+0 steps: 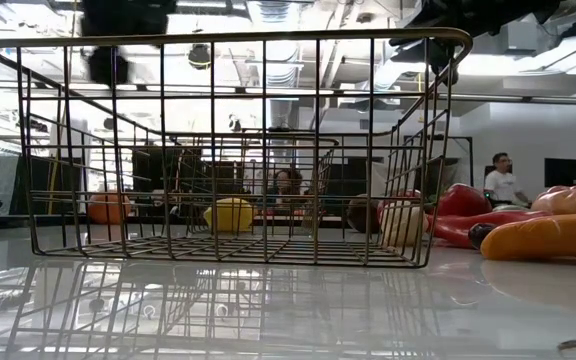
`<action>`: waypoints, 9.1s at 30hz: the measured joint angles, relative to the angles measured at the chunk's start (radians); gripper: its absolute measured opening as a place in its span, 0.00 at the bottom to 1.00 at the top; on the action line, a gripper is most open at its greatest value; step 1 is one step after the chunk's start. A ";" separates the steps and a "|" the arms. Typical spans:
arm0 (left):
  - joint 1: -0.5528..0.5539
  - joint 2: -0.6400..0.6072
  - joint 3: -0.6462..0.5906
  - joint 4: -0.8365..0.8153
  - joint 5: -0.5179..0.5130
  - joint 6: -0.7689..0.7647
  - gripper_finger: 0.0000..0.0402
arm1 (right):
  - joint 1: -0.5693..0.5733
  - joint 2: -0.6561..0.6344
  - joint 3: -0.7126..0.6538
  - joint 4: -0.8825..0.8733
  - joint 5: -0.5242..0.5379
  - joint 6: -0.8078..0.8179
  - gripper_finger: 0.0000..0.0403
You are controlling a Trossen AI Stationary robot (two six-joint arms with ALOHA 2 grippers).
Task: Sort produce into baskets
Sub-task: Put the yellow lemon into the top wire basket, then put the red apple into the top wire basket, then put the orange into the top wire basket
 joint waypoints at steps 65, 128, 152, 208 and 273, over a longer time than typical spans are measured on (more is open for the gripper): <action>-0.681 0.399 -0.377 0.033 -0.124 -0.277 0.71 | 0.067 0.000 0.000 0.000 -0.071 -0.017 0.40; -0.551 0.056 -0.147 0.142 -0.197 -0.420 0.85 | -0.147 0.146 0.093 -0.423 -0.008 -0.335 0.75; -0.489 -0.094 0.105 0.143 -0.444 -0.555 0.85 | -0.282 0.764 0.202 -0.065 0.024 -0.631 0.91; -0.219 -0.225 -0.129 1.065 -0.268 -0.320 0.85 | 0.139 0.355 0.208 0.225 0.031 -0.169 0.79; 0.548 0.315 -0.047 0.366 -0.615 0.160 0.92 | 0.219 0.434 0.537 -0.236 0.218 -0.213 0.94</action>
